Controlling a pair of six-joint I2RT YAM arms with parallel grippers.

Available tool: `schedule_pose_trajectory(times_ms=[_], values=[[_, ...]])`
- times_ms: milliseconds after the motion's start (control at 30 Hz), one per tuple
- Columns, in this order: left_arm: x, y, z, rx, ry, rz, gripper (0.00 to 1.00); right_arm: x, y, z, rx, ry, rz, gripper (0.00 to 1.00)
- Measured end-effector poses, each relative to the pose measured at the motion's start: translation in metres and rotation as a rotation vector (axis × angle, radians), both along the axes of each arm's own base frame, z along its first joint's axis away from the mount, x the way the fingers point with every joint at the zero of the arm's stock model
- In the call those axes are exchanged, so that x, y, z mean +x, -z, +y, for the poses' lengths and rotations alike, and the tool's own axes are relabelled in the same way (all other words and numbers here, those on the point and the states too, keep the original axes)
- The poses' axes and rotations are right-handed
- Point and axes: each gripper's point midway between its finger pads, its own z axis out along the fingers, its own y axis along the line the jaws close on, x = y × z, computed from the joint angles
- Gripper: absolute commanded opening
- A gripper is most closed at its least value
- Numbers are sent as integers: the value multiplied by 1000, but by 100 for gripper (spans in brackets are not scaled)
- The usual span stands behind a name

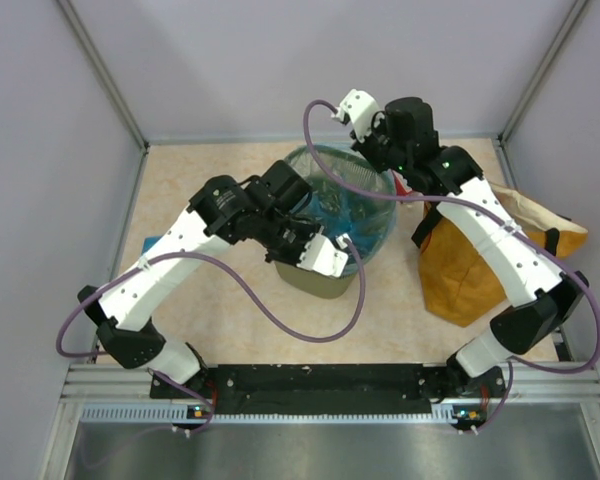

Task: Put the trash bags into the trash bin
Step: Place the trash bag in the trash bin.

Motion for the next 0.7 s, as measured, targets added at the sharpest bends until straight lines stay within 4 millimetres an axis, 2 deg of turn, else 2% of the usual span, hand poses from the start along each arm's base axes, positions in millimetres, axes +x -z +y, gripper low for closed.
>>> schedule_pose_trajectory(times_ms=[133, 433, 600, 667, 700], values=[[0, 1, 2, -8, 2, -6, 0, 7, -1, -1, 6, 9, -5, 0], [-1, 2, 6, -30, -1, -23, 0, 24, 15, -16, 57, 5, 62, 0], [3, 2, 8, -41, -16, -23, 0, 27, 17, -22, 113, -5, 97, 0], [4, 2, 7, -48, -19, -24, 0, 28, 18, -24, 140, -9, 111, 7], [5, 2, 7, -48, -23, -22, 1, 28, 18, -24, 158, -9, 120, 15]])
